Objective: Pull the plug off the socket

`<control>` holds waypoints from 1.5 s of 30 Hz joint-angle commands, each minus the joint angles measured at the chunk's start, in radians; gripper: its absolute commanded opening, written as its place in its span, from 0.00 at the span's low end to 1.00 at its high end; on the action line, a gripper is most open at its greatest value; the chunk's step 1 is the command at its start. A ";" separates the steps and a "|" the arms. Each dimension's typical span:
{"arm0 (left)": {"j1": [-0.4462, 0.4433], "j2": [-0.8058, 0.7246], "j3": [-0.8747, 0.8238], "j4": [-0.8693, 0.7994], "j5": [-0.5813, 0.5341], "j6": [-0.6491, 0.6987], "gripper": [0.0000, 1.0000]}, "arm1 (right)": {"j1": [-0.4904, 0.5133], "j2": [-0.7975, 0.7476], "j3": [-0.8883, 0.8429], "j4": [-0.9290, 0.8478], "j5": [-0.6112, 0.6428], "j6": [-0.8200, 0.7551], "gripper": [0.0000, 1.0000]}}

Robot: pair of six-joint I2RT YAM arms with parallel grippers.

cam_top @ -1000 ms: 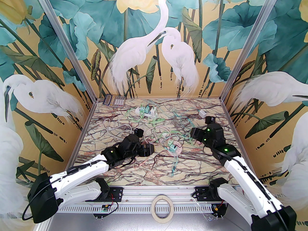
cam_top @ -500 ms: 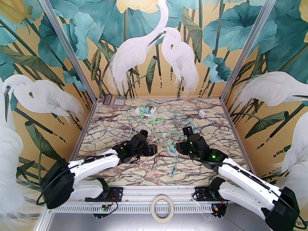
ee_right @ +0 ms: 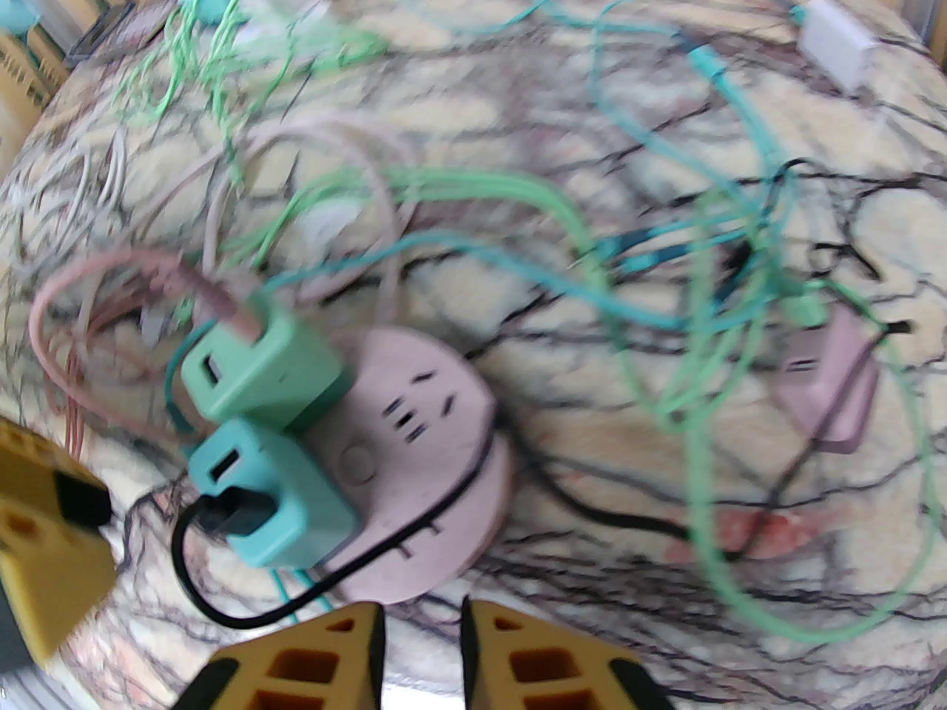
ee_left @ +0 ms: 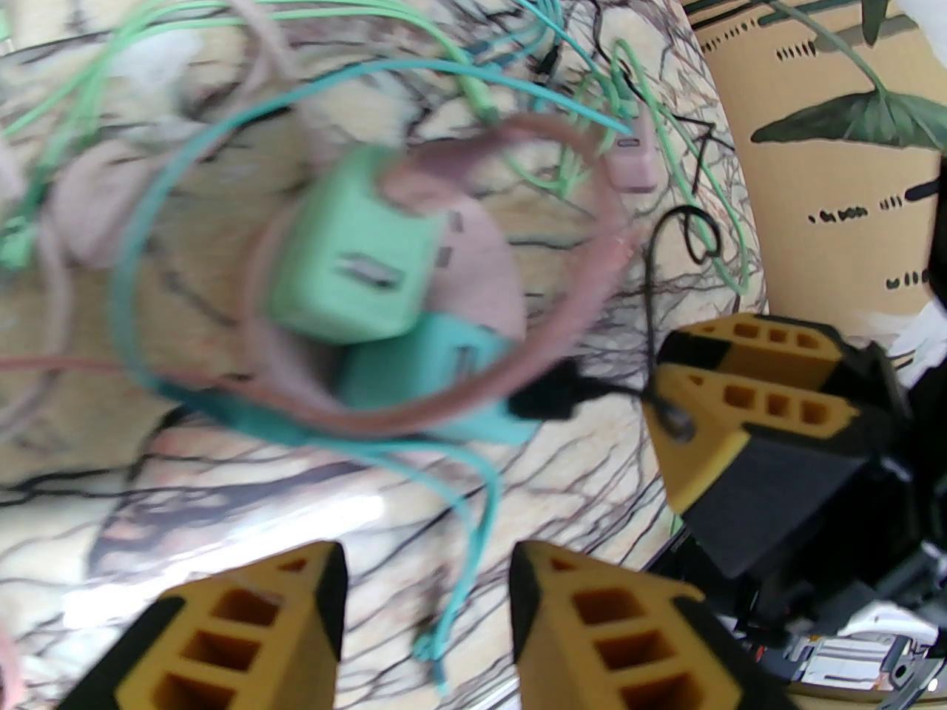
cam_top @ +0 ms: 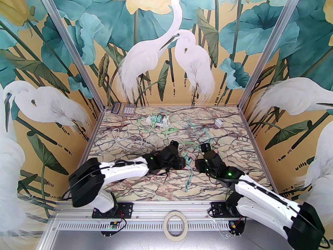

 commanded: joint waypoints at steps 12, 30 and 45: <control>-0.102 0.278 0.345 -0.360 -0.319 -0.143 0.60 | -0.009 -0.378 -0.013 -0.137 0.253 0.061 0.34; -0.103 0.453 0.599 -0.565 -0.490 -0.222 0.59 | -0.023 -0.408 -0.079 -0.087 0.191 0.046 0.35; 0.001 0.350 0.415 -0.416 -0.389 0.125 0.38 | -0.057 -0.215 -0.079 0.058 -0.039 0.024 0.34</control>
